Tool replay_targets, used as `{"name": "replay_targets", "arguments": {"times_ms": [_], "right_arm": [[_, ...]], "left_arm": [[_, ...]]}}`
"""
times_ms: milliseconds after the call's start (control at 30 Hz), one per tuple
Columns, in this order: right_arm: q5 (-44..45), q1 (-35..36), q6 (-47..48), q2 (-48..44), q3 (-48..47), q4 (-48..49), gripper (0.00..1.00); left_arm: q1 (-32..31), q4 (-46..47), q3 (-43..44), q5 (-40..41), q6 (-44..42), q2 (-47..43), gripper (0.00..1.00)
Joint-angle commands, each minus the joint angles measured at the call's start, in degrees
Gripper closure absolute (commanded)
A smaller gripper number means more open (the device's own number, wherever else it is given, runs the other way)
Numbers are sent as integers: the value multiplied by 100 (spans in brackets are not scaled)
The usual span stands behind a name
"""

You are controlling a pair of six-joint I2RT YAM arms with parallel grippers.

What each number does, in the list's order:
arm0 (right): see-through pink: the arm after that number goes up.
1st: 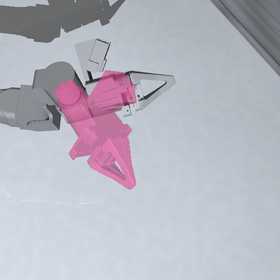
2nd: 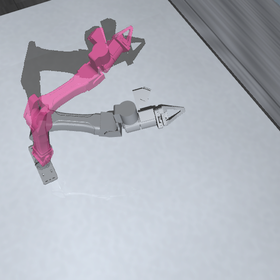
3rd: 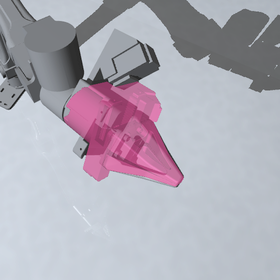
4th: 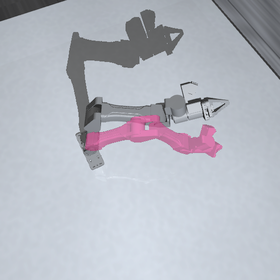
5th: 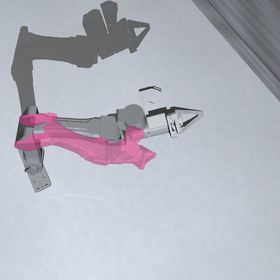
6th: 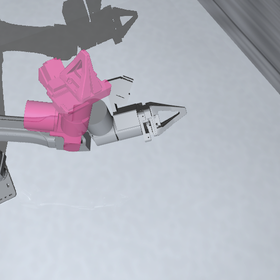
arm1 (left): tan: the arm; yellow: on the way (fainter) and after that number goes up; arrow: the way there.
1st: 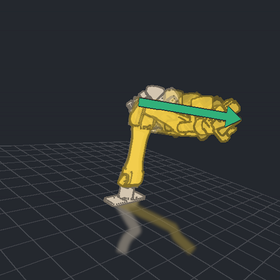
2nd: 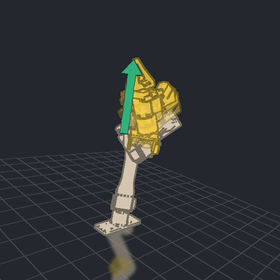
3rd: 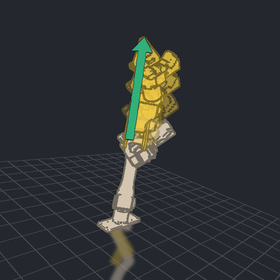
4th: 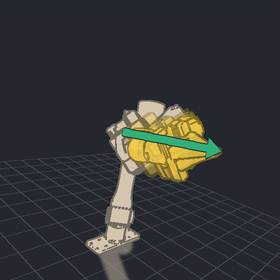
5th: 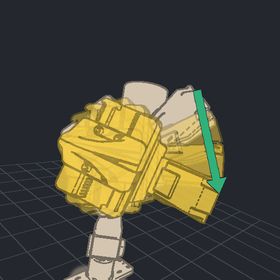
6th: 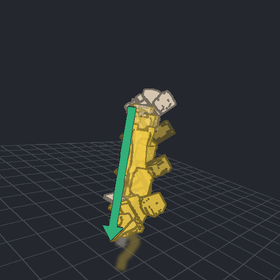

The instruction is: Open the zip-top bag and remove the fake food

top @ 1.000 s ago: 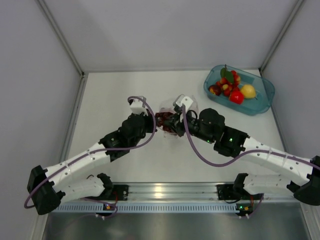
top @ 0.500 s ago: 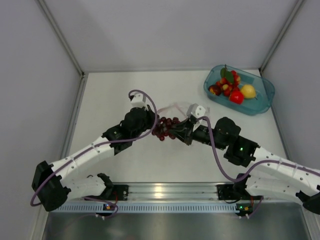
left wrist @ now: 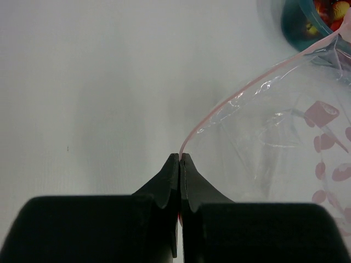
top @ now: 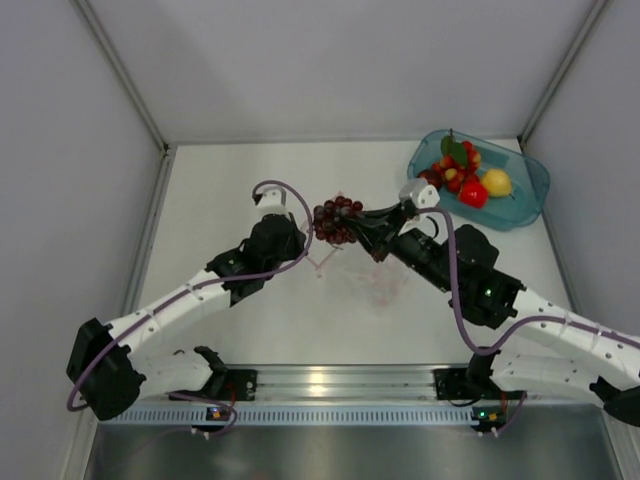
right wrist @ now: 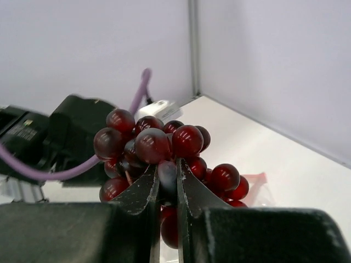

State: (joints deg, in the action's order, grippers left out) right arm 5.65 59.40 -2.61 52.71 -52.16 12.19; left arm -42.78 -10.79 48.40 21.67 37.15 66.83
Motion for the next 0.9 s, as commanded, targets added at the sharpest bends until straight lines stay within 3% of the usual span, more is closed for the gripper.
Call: {"name": "replay_targets", "arguments": {"times_ms": [0, 100, 267, 633, 867], "right_arm": [[1086, -7, 85, 3, -750, 215, 100], [1702, -226, -90, -6, -1049, 21, 100], [1816, -1374, -783, -15, -1568, -663, 100], [1562, -4196, -1057, 775, -2254, -1684, 100], [1131, -5525, -1733, 1373, -2281, -1886, 100]], "left_arm": [[-2, -89, -24, 381, -102, -249, 100], [16, -222, 55, 460, -129, -240, 100], [51, -424, 64, 513, -137, -319, 100], [130, -1004, 380, 338, -374, -715, 100], [139, -1479, 732, 84, -647, -1128, 100]]}}
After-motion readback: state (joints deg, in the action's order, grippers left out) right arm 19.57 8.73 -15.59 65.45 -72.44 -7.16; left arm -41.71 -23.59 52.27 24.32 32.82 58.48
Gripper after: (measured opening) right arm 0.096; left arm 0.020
